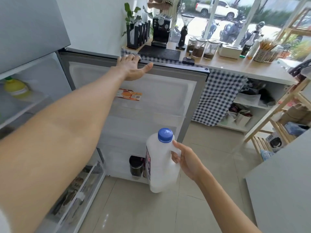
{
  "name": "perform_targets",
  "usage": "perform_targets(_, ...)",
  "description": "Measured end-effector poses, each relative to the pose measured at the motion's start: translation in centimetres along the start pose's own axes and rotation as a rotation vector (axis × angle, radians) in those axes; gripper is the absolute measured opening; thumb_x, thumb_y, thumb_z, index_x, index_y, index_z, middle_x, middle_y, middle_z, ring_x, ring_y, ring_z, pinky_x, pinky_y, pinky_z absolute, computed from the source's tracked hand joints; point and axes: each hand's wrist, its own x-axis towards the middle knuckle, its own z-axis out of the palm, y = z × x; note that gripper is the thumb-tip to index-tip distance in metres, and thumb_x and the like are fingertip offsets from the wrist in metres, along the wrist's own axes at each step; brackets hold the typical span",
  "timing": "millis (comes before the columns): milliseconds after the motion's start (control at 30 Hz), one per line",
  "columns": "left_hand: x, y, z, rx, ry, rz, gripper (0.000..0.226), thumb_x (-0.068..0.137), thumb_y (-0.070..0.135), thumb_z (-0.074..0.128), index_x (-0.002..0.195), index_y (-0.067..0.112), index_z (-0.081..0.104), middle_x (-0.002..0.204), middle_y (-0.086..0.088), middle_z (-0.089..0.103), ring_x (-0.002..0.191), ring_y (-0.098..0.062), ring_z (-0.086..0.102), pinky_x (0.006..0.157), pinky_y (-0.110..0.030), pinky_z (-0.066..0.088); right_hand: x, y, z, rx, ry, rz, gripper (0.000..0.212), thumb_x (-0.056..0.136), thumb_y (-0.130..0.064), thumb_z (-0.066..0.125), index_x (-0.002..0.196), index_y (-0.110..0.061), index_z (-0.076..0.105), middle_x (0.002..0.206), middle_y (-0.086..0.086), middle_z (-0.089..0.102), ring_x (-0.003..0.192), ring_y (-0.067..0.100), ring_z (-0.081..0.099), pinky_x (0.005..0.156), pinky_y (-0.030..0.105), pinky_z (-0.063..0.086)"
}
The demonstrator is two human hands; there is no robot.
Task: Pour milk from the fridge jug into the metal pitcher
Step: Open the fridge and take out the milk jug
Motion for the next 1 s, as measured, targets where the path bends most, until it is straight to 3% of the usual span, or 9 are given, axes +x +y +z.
perform_targets(167, -2.0, 5.9, 0.6, -0.039, 0.014, 0.05, 0.09, 0.083, 0.077, 0.013, 0.147, 0.014, 0.023, 0.153, -0.015, 0.023, 0.142, -0.032, 0.016, 0.117, -0.051, 0.004, -4.3, 0.0, -3.1, -0.059, 0.079, -0.003, 0.032, 0.08, -0.044, 0.062, 0.079, -0.014, 0.055, 0.059, -0.004, 0.036, 0.057, 0.012, 0.026, 0.059, 0.027, 0.022)
perform_targets(300, -4.4, 9.0, 0.8, -0.064, 0.038, 0.065, 0.087, 0.085, 0.074, 0.016, 0.147, 0.013, 0.022, 0.153, -0.013, 0.022, 0.143, -0.03, 0.012, 0.117, -0.049, -0.002, -7.8, -0.6, -4.9, -0.071, 0.09, -0.017, 0.026, 0.095, -0.035, 0.055, 0.084, -0.014, 0.067, 0.062, -0.009, 0.044, 0.059, 0.011, 0.027, 0.062, 0.026, 0.023)
perform_targets(500, -8.6, 11.1, 0.3, -0.07, 0.048, 0.111, 0.095, 0.082, 0.077, 0.018, 0.148, 0.008, 0.02, 0.155, -0.014, 0.02, 0.143, -0.029, 0.014, 0.119, -0.046, 0.006, -11.6, -1.3, -6.2, -0.057, 0.104, -0.039, 0.027, 0.095, -0.032, 0.054, 0.082, -0.018, 0.073, 0.07, -0.008, 0.051, 0.059, 0.009, 0.033, 0.063, 0.028, 0.023)
perform_targets(800, -17.9, 12.0, -1.0, -0.104, 0.057, 0.158, 0.095, 0.081, 0.074, 0.037, 0.149, 0.011, 0.016, 0.158, -0.009, 0.014, 0.146, -0.022, 0.008, 0.118, -0.039, 0.007, -15.6, -1.8, -5.9, -0.107, 0.039, -0.062, 0.043, 0.096, -0.032, 0.052, 0.059, -0.022, 0.071, 0.057, -0.01, 0.043, 0.056, 0.01, 0.029, 0.062, 0.027, 0.023)
perform_targets(900, -21.1, 11.8, -1.7, -0.064, 0.063, 0.191, 0.093, 0.08, 0.067, 0.051, 0.148, 0.012, 0.02, 0.156, -0.007, 0.02, 0.144, -0.023, 0.015, 0.116, -0.038, 0.013, -16.2, -1.4, -5.4, -0.132, 0.0, -0.056, 0.043, 0.096, -0.034, 0.052, 0.059, -0.023, 0.071, 0.056, -0.009, 0.041, 0.056, 0.011, 0.027, 0.063, 0.028, 0.023)
perform_targets(1000, -24.0, 11.5, -2.1, -0.078, 0.098, 0.246, 0.086, 0.079, 0.055, 0.063, 0.143, 0.012, 0.027, 0.148, -0.008, 0.033, 0.137, -0.026, 0.031, 0.112, -0.036, 0.024, -16.6, -1.1, -4.9, -0.137, -0.025, -0.052, 0.035, 0.096, -0.034, 0.052, 0.07, -0.021, 0.071, 0.057, -0.008, 0.041, 0.057, 0.011, 0.027, 0.063, 0.027, 0.024)
